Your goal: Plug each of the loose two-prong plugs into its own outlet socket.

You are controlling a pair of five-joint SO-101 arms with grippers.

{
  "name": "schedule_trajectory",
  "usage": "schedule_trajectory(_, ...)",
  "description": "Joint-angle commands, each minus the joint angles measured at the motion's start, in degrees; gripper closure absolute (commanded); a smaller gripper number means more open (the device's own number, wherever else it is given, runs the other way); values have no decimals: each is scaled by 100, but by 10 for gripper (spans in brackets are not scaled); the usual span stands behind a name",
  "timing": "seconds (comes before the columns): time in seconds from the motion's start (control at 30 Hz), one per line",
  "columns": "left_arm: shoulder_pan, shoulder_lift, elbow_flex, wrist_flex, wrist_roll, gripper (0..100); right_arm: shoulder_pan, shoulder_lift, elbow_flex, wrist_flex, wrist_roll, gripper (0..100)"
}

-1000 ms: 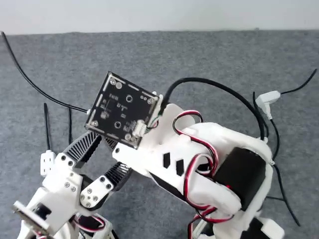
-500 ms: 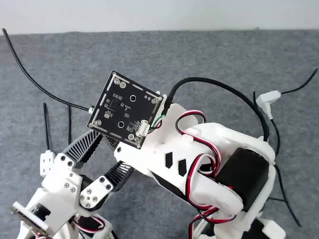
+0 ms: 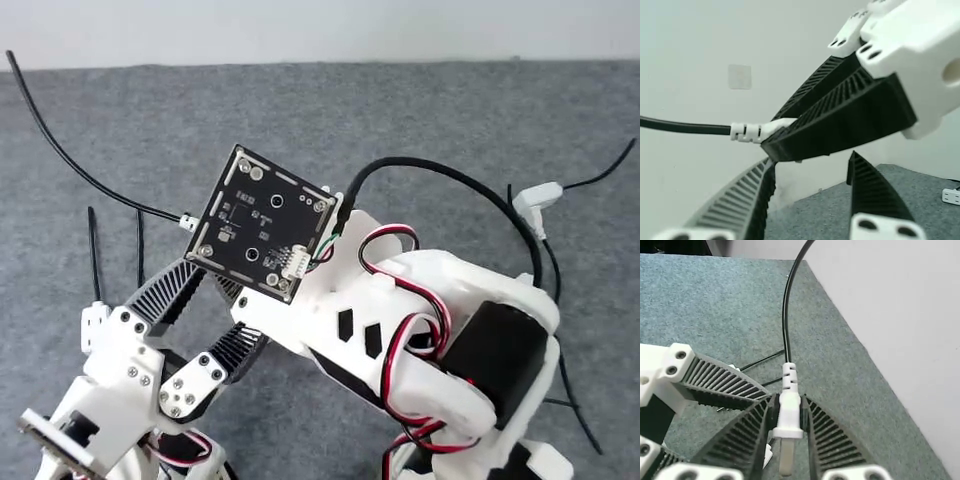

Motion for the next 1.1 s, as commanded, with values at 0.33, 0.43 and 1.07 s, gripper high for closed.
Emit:
schedule_trajectory(0.33,-624,-105,330,-633,70,772,92,-101,554,233,-62,988)
schedule_trajectory(0.43,-633,-105,321,-633,62,772,92,-101,554,233,-62,988)
schedule_trajectory(1.07,-1081,-105,919,-756,18,772,110,-699,580,259,-62,988)
